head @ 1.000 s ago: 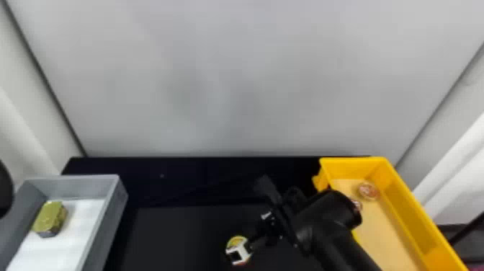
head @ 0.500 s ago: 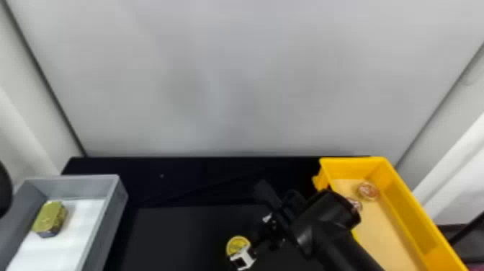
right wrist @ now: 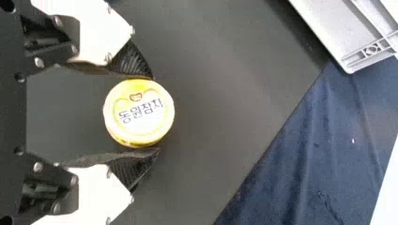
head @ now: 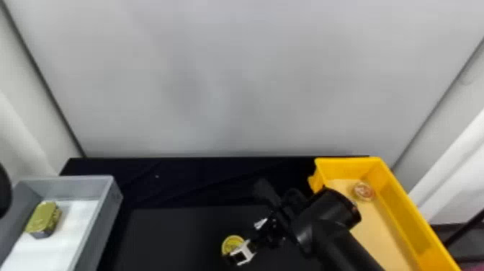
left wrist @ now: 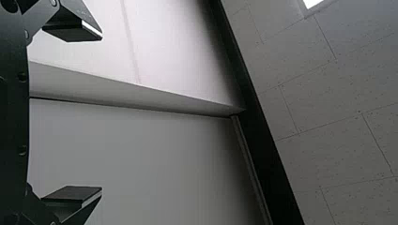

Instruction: Pick up the round yellow can and place it in the yellow rectangular box

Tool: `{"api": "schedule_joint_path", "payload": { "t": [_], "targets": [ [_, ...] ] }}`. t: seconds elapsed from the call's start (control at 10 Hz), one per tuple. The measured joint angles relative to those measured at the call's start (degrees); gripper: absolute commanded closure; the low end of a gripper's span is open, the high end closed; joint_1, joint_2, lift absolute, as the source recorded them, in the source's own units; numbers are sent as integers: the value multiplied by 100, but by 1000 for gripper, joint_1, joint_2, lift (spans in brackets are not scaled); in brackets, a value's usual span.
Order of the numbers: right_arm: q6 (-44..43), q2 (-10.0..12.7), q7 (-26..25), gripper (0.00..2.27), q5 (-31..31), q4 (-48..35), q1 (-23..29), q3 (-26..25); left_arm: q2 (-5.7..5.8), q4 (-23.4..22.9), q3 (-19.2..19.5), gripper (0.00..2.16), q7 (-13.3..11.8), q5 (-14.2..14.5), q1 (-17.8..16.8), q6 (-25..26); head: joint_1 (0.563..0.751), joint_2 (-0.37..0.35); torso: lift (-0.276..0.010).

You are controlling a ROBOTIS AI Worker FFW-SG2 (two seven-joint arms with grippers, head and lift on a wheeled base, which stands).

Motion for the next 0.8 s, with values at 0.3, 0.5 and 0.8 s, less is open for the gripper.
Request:
{"api": "schedule_joint_path", "payload": {
  "t": [0.3, 0.5, 0.8],
  "targets": [
    [845, -121, 969, 754, 860, -1013, 309, -227, -1, 0, -7, 119, 0, 36, 40, 15, 694, -78, -1],
    [1601, -142, 2055, 754, 2216, -2152, 558, -706, -15, 0, -12, 119, 0, 55, 65, 25, 694, -78, -1],
    [2491, -421, 2600, 754, 4134, -3513, 450, -1180, -10, -19, -21, 119, -7, 51, 50, 86, 694, -78, -1]
  ]
}}
